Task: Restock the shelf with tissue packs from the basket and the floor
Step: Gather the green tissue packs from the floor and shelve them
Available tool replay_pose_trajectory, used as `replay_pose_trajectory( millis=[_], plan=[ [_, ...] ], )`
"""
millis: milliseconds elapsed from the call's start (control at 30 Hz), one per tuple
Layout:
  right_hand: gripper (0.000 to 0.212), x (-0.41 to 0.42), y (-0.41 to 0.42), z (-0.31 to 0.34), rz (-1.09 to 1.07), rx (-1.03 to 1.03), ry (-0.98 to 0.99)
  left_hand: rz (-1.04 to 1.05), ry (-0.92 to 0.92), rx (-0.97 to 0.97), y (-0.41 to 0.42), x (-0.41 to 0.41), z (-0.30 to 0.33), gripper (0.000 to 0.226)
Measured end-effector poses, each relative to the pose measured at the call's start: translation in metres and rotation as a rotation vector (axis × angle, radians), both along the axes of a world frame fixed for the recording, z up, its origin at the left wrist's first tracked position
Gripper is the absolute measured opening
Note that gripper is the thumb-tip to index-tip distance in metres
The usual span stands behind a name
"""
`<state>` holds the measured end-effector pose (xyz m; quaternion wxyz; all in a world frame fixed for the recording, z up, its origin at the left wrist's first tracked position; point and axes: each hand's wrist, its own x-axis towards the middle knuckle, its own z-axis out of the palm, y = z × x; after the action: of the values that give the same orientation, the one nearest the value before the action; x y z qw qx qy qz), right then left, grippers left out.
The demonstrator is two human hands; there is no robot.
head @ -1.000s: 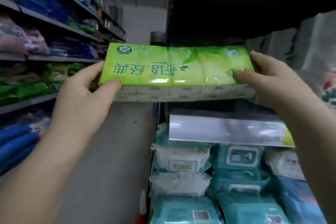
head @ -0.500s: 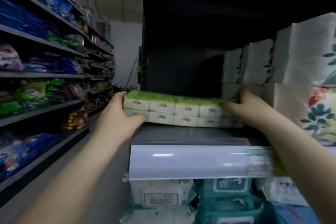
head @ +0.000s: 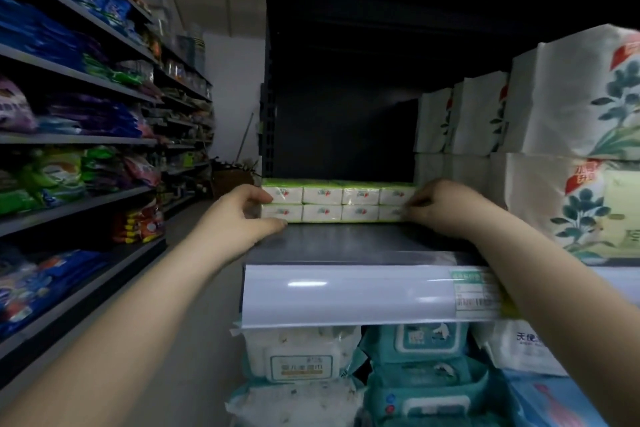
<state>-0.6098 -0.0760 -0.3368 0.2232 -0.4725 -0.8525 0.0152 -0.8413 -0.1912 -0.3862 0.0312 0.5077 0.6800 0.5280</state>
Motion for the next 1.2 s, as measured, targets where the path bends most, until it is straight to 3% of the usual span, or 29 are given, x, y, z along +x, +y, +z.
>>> replay_pose_trajectory(
  millis=[133, 267, 433, 600, 700, 800, 900, 1067, 1200],
  plan=[
    [0.047, -0.006, 0.004, 0.005, 0.036, -0.135, -0.238, -0.033, 0.046, -0.145, 0.013, -0.004, 0.006, 0.047],
    [0.042, -0.011, 0.023, 0.019, 0.082, -0.238, -0.336, -0.088, 0.048, -0.225, 0.024, -0.011, 0.009, 0.051],
    [0.046, -0.022, 0.043, 0.017, 0.083, -0.177, -0.473, -0.137, 0.055, -0.308, 0.036, -0.018, 0.012, 0.049],
    [0.042, -0.024, 0.053, 0.013, 0.103, -0.132, -0.484, -0.167, 0.02, -0.318, 0.042, -0.018, 0.012, 0.077],
    [0.046, -0.026, 0.056, 0.012, 0.089, -0.096, -0.452, -0.201, 0.022, -0.319, 0.045, -0.019, 0.011, 0.076],
    [0.055, -0.025, 0.059, 0.011, 0.068, -0.07, -0.385, -0.223, 0.053, -0.323, 0.045, -0.021, 0.01, 0.055],
    [0.053, -0.023, 0.05, 0.016, 0.11, -0.019, -0.307, -0.182, 0.083, -0.279, 0.042, -0.022, 0.007, 0.052],
    [0.048, -0.02, -0.013, 0.028, 0.334, 0.211, 0.036, -0.165, -0.116, -0.003, 0.01, -0.011, -0.001, 0.041],
    [0.056, -0.027, -0.085, 0.003, 0.543, 0.413, 0.097, -0.097, 0.005, 0.145, -0.042, -0.007, -0.025, 0.037]
  ],
)
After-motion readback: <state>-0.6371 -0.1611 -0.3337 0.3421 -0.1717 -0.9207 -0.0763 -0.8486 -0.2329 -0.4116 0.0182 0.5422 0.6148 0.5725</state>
